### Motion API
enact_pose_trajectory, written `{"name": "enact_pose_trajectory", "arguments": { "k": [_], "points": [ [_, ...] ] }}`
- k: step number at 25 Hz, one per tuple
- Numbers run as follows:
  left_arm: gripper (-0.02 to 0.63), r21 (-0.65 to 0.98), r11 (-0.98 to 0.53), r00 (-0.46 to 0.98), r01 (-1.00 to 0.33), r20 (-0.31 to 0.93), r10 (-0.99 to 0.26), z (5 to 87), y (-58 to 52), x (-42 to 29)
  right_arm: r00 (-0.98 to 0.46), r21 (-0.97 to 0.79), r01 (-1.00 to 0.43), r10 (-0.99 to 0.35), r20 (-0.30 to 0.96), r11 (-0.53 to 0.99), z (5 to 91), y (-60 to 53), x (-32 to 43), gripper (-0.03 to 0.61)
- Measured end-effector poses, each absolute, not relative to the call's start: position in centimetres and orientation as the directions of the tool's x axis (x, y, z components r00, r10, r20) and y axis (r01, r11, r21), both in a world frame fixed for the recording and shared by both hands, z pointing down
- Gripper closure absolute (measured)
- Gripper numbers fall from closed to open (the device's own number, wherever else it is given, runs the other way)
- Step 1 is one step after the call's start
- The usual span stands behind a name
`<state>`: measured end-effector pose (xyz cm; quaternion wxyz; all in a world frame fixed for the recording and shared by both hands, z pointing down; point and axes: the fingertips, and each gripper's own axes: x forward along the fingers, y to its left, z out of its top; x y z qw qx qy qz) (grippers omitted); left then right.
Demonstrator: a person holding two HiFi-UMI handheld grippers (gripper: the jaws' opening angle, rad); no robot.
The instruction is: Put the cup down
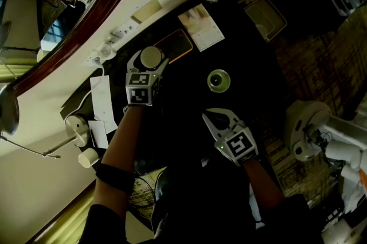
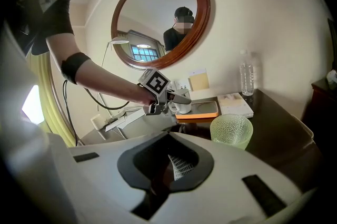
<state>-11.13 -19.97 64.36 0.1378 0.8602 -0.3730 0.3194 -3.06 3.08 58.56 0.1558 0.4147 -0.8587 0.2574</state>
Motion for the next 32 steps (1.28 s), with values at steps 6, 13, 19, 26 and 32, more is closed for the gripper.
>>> {"name": "enact_pose_trajectory", "arguments": {
  "k": [6, 13, 19, 26, 32],
  "points": [
    [0.218, -0.003, -0.704, 0.54, -0.711, 0.639, -0.548, 61.6, -17.6, -10.4, -0.631, -0.287, -0.77, -0.616, 0.471, 0.57, 57.6, 3.1, -2.8, 0.565],
    [0.218, -0.015, -0.696, 0.541, -0.718, 0.617, -0.572, 59.1, -13.9, -10.3, -0.677, -0.274, -0.72, -0.556, 0.482, 0.638, 55.4, 2.5, -2.2, 0.565],
    [0.218, -0.015, -0.664, 0.522, -0.747, 0.606, -0.6, 58.0, -10.3, -9.8, -0.71, -0.241, -0.667, -0.505, 0.491, 0.705, 53.7, 1.6, -0.8, 0.565],
    [0.218, -0.012, -0.596, 0.466, -0.803, 0.611, -0.64, 58.5, -6.9, -9.6, -0.74, -0.214, -0.603, -0.438, 0.51, 0.769, 53.0, 0.8, 0.7, 0.565],
    [0.218, -0.002, -0.543, 0.418, -0.84, 0.635, -0.65, 60.4, -4.3, -9.3, -0.772, -0.214, -0.543, -0.382, 0.507, 0.812, 52.7, 0.0, 1.3, 0.565]
  ]
}}
